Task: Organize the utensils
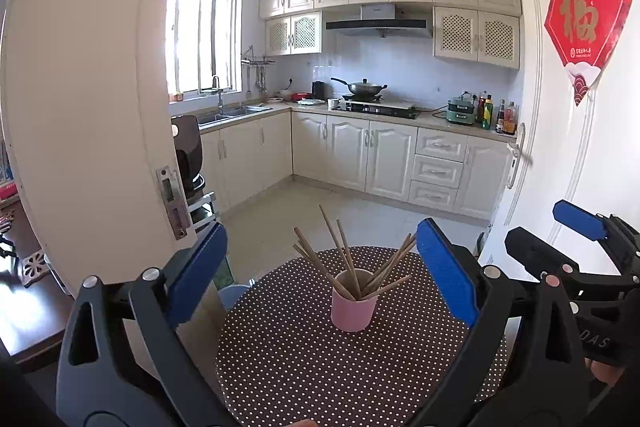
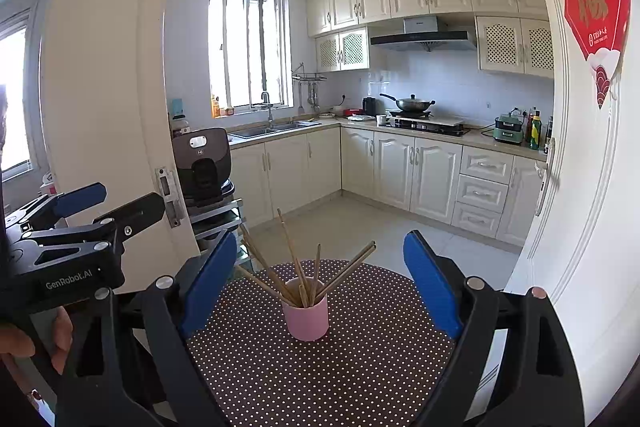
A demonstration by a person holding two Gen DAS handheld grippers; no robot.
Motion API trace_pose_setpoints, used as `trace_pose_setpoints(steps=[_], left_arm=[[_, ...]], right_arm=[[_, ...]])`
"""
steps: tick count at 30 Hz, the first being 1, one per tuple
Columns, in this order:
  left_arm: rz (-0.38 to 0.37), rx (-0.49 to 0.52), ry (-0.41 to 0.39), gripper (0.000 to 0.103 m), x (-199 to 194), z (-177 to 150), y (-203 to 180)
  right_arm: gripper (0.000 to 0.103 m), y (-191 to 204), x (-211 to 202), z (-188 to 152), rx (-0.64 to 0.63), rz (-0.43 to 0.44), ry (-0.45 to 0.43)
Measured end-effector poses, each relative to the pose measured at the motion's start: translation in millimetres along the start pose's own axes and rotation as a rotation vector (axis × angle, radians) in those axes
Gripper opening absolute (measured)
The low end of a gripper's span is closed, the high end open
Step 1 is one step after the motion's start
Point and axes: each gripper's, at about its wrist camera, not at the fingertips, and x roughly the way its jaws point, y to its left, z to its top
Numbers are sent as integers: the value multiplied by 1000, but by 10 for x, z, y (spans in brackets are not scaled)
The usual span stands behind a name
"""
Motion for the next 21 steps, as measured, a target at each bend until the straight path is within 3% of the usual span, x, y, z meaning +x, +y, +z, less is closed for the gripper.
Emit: trace_pose_setpoints(steps=[21], left_arm=[[24,17,-10,95,-7,5,-53]], right_arm=[[83,13,5,7,-6,15,7]])
